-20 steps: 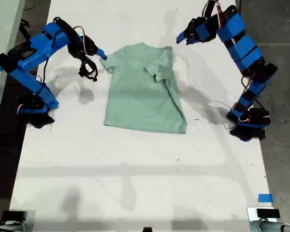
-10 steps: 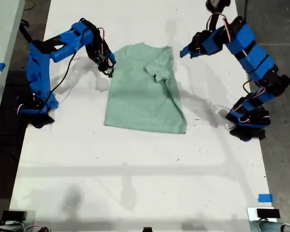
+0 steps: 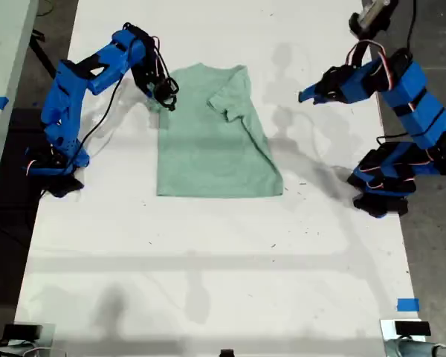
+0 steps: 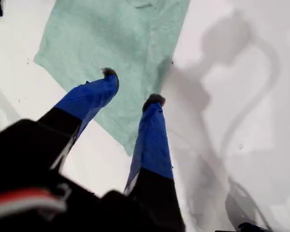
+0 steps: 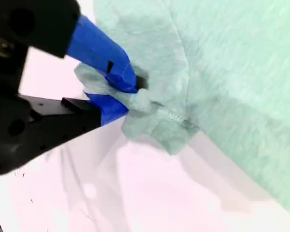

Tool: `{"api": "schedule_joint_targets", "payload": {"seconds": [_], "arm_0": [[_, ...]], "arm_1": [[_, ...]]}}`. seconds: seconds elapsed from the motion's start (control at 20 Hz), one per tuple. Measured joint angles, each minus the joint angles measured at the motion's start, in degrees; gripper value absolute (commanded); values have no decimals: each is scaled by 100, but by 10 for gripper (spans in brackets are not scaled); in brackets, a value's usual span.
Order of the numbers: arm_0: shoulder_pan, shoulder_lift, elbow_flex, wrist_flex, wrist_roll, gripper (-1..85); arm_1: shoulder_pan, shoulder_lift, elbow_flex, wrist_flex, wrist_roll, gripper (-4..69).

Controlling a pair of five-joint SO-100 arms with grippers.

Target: Fold t-shirt

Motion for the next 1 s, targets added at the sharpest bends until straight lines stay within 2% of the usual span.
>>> {"api": "schedule_joint_targets", "payload": {"seconds": [0.25, 0.35, 0.65, 0.7, 0.75, 0.8, 1.0], "arm_0": [[35, 1151, 97, 246, -79, 0], [308, 1731, 97, 185, -62, 0], [1661, 1688, 35, -1230, -105, 3], [1784, 1450, 35, -1468, -97, 27], [1854, 1257, 35, -1670, -53, 170], [1872, 1099, 35, -1854, 35, 258], [1995, 853, 35, -2294, 439, 323]], "arm_1": [[9, 545, 396, 0, 18, 135], [9, 712, 562, 0, 53, 132], [9, 1090, 809, 9, 193, 125], [9, 1187, 879, 53, 229, 125], [9, 1283, 958, 88, 272, 125], [9, 1380, 1046, 114, 308, 126], [-62, 1723, 1389, 123, 483, 185]]}}
